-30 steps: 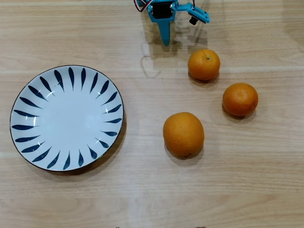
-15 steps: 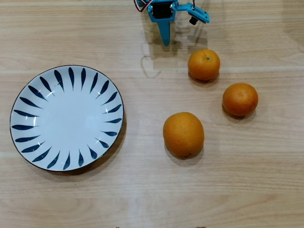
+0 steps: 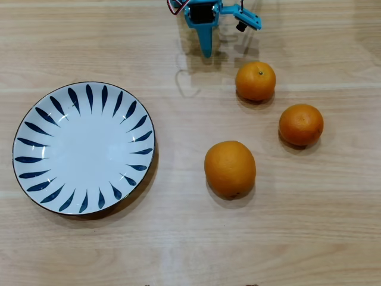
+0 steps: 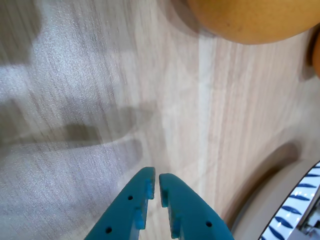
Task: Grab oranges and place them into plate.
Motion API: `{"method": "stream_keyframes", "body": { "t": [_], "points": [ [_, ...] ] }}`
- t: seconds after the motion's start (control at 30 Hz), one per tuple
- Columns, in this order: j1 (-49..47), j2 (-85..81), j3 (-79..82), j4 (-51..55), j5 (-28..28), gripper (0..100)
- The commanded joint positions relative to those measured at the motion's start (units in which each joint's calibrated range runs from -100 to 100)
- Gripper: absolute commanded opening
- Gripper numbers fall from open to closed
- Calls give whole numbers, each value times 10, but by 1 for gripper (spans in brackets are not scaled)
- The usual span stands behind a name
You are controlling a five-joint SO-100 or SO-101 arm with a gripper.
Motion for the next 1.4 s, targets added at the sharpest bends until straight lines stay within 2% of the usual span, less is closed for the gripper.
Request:
{"method": "stream_keyframes", "body": {
  "t": [0.0, 0.13, 0.27, 0.53, 0.7, 1.1, 1.37],
  "points": [
    [8, -5, -2, 2, 2, 2],
    [7, 16, -72, 3, 2, 2],
    [6, 128, -225, 7, 2, 2],
    [6, 402, -612, 153, -1, 2],
    [-29, 529, -777, 204, -1, 2],
    [-103, 791, -932, 215, -2, 2],
    [-155, 867, -960, 213, -2, 2]
  ]
}}
